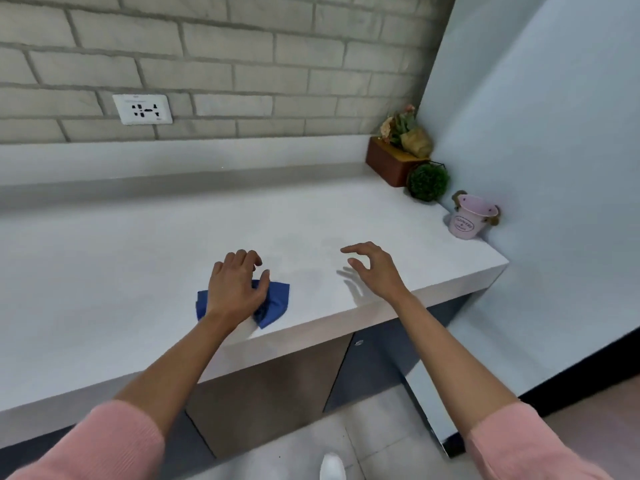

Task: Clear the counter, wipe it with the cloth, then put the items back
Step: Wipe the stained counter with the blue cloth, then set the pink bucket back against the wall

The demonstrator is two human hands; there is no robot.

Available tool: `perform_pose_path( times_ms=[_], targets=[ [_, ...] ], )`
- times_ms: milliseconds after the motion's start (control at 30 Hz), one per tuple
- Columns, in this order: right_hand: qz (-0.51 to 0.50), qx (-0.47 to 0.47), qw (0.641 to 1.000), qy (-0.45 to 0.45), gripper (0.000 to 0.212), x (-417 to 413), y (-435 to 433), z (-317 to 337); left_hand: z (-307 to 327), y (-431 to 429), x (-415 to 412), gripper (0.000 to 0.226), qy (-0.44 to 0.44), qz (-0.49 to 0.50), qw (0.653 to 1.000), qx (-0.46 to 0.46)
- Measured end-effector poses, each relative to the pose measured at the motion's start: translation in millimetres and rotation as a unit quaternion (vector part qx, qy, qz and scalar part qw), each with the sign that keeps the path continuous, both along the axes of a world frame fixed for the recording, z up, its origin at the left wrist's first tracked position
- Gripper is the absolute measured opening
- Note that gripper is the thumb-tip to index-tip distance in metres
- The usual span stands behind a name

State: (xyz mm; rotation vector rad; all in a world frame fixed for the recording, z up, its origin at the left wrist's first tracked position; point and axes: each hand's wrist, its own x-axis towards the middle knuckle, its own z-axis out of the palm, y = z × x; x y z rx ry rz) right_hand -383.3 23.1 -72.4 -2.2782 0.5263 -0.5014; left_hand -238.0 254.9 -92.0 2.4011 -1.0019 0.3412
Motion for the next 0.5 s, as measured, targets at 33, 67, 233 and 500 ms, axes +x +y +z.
perform_pose_path(
  times_ms=[33,67,233,500],
  targets=[
    [-0.018,-0.003,1.000,-0.003,0.025,-5,-13,0,2,-21,1,0.020,-0.002,-0.017,1.000,0.005],
    [-0.035,-0.009,0.999,-0.009,0.025,-8,-26,0,4,-41,1,0.021,-0.004,-0.033,0.999,0.008],
    [-0.153,-0.067,0.985,-0.050,0.026,-25,-108,2,11,-150,-3,0.026,-0.014,-0.123,0.992,0.023],
    [-0.371,-0.125,0.916,-0.088,0.046,-53,-250,0,14,-333,-25,0.034,0.053,-0.269,0.961,0.038]
  ],
)
